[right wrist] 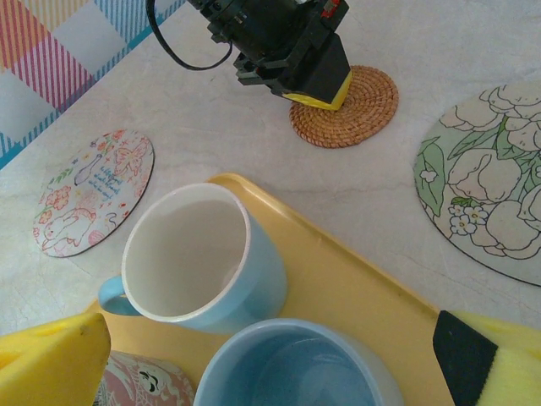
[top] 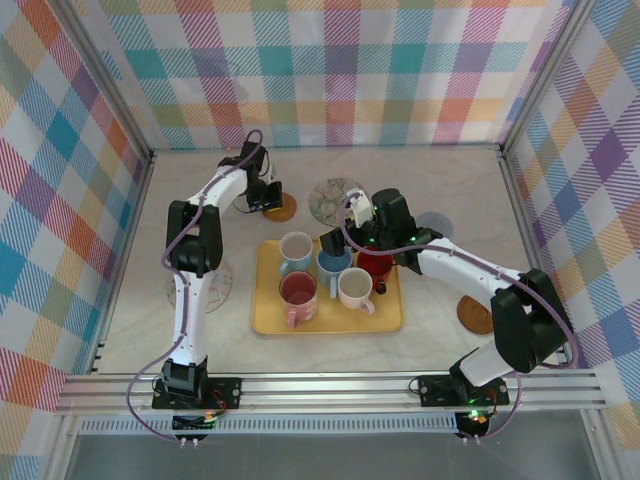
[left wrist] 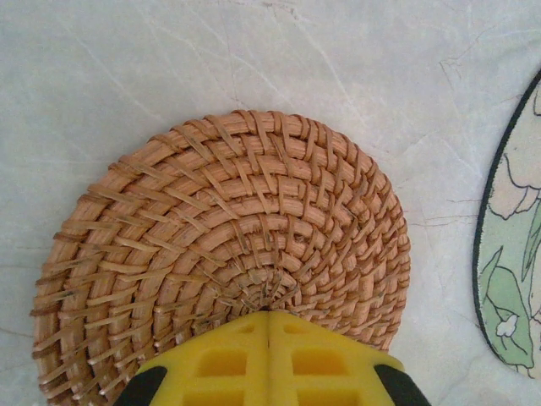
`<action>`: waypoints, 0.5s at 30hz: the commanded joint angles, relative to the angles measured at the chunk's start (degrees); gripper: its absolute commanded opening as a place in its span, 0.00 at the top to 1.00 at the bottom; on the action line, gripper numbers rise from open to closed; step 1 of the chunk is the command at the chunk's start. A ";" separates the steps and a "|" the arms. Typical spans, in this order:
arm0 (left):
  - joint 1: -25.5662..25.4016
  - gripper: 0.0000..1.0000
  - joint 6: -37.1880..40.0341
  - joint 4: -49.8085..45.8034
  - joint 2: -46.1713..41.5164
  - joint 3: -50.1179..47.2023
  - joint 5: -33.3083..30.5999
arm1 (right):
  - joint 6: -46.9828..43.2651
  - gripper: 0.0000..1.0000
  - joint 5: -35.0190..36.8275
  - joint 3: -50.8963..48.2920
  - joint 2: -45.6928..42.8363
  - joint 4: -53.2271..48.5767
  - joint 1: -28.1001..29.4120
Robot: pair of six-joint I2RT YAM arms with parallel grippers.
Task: Place the cup by the coaster
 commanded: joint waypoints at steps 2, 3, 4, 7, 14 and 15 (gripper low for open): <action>-0.38 0.97 0.78 -2.66 2.40 0.67 1.05 | -1.24 0.01 -0.37 0.86 0.90 0.73 0.39; -0.38 0.97 0.77 -2.55 2.39 0.63 0.90 | -1.24 0.01 -0.44 1.00 1.09 0.75 0.39; -0.38 0.97 0.70 -2.33 2.36 0.69 0.59 | -1.25 0.01 -0.42 1.11 1.18 0.66 0.39; -0.38 0.96 0.35 -1.53 2.31 0.66 0.43 | -1.59 0.01 -0.12 1.42 1.15 0.41 0.39; -0.38 0.95 -0.53 -1.16 2.62 1.39 0.70 | -3.00 0.01 0.00 2.37 1.34 -0.89 0.39; -0.38 0.95 -0.55 -1.17 2.50 1.34 0.78 | -3.01 0.01 0.00 2.30 1.37 -0.79 0.39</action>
